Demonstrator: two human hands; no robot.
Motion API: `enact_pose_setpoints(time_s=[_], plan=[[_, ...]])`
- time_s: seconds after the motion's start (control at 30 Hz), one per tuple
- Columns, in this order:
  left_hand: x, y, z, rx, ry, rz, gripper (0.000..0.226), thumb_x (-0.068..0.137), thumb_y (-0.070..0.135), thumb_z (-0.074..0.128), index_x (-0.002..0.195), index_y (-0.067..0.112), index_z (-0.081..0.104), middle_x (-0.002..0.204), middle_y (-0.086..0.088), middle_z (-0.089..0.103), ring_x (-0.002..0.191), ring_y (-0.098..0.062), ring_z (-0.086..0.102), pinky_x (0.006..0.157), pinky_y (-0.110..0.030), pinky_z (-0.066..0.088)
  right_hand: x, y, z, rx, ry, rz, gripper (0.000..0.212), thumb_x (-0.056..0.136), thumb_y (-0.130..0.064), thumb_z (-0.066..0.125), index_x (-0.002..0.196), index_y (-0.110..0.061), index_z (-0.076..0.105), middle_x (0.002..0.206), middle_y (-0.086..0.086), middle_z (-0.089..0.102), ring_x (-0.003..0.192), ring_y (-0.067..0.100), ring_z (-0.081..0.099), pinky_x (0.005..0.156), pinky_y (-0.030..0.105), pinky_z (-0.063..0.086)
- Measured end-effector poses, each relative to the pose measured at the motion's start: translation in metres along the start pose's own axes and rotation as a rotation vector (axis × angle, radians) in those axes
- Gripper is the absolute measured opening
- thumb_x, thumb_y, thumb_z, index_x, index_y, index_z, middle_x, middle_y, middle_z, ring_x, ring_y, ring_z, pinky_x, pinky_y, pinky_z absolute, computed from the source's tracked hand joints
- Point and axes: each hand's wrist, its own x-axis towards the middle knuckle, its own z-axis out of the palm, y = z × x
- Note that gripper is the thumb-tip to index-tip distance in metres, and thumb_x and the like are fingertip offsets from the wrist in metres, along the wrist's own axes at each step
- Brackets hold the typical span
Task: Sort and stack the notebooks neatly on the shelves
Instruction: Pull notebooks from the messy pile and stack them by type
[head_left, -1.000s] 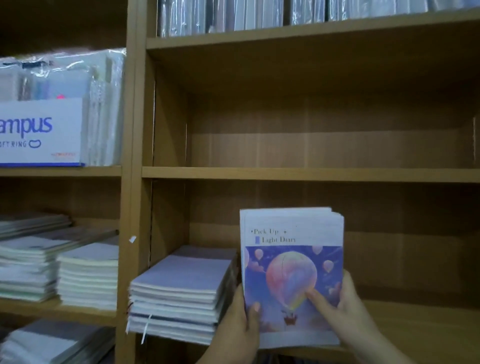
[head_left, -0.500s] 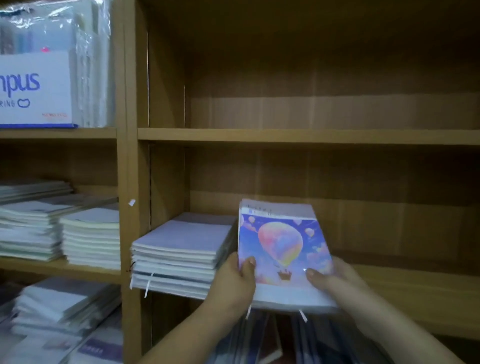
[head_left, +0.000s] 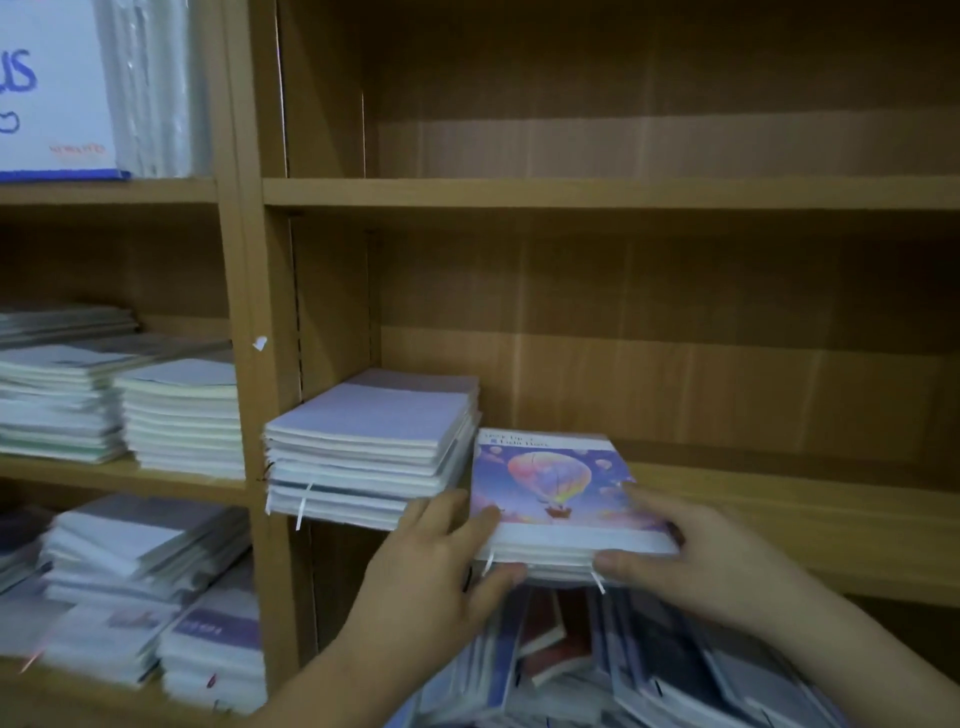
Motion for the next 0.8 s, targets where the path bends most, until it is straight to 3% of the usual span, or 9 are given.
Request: enact_pose_setpoints(time_s=[0.07,0.17,0.3,0.43,0.5,0.63,0.73,0.8], plan=[[0.008,-0.005,0.002,0.055,-0.046,0.037,0.055,0.082,0.072,0.057,0.119,0.032,0.067,0.113,0.010,0.067,0.097,-0.020,0.064,0.074,-0.035,0.059,-0.003,-0.002,0.005,0.022,-0.024,0.001,0.087,0.059,-0.094,0.061,0.137,-0.058,0.050,0.138,-0.031,0.055,0.128,-0.003,0.052,0.104,0.020,0.042],[0.019,-0.005,-0.005,0.296,-0.041,0.082,0.054,0.076,0.076,0.053,0.104,0.033,0.072,0.097,0.008,0.067,0.086,-0.020,0.063,0.060,-0.034,0.055,-0.001,-0.006,0.007,0.000,-0.051,0.009,0.093,0.054,-0.097,0.058,0.138,-0.060,0.046,0.140,-0.032,0.053,0.126,-0.001,0.055,0.102,0.025,0.047],[0.024,0.003,-0.008,0.334,-0.154,-0.053,0.056,0.085,0.071,0.057,0.124,0.031,0.062,0.117,0.003,0.053,0.102,-0.024,0.063,0.067,-0.038,0.053,0.008,-0.003,0.026,0.022,0.007,0.014,0.098,0.053,-0.099,0.056,0.141,-0.058,0.044,0.146,-0.020,0.054,0.134,0.008,0.051,0.108,0.034,0.046],[0.022,0.005,-0.001,0.360,-0.076,0.043,0.035,0.082,0.052,0.074,0.100,0.023,0.067,0.107,0.000,0.057,0.080,-0.023,0.066,0.046,-0.034,0.047,0.024,-0.002,0.036,0.082,0.037,0.042,0.103,0.048,-0.103,0.053,0.141,-0.059,0.042,0.148,-0.019,0.052,0.137,0.010,0.049,0.110,0.039,0.045],[0.018,0.003,0.004,0.265,-0.048,0.080,0.025,0.084,0.040,0.074,0.102,0.023,0.067,0.108,0.002,0.056,0.080,-0.022,0.066,0.045,-0.034,0.049,0.029,-0.002,0.039,0.066,0.035,0.055,0.102,0.050,-0.103,0.049,0.142,-0.061,0.037,0.149,-0.018,0.052,0.137,0.014,0.049,0.108,0.042,0.045],[0.009,-0.006,0.008,0.008,0.036,-0.017,0.032,0.091,0.027,0.069,0.122,0.021,0.065,0.118,0.005,0.054,0.088,-0.019,0.064,0.057,-0.037,0.055,0.037,-0.003,0.046,0.036,0.056,0.072,0.098,0.056,-0.097,0.049,0.145,-0.057,0.036,0.149,-0.013,0.053,0.134,0.020,0.052,0.105,0.043,0.048],[-0.013,-0.014,0.006,-0.170,0.078,-0.111,0.023,0.093,0.021,0.067,0.116,0.021,0.066,0.106,0.011,0.056,0.083,-0.010,0.062,0.065,-0.030,0.054,0.041,-0.001,0.049,0.057,0.044,0.094,0.103,0.054,-0.099,0.049,0.147,-0.055,0.035,0.151,-0.009,0.051,0.137,0.021,0.049,0.109,0.043,0.045],[-0.039,-0.022,0.009,-0.315,0.031,-0.262,0.018,0.093,0.021,0.068,0.110,0.026,0.068,0.093,0.017,0.060,0.077,-0.002,0.061,0.067,-0.023,0.052,0.035,-0.004,0.052,0.026,0.082,0.104,0.099,0.063,-0.095,0.054,0.150,-0.053,0.032,0.158,0.004,0.042,0.146,0.026,0.037,0.116,0.046,0.037]])
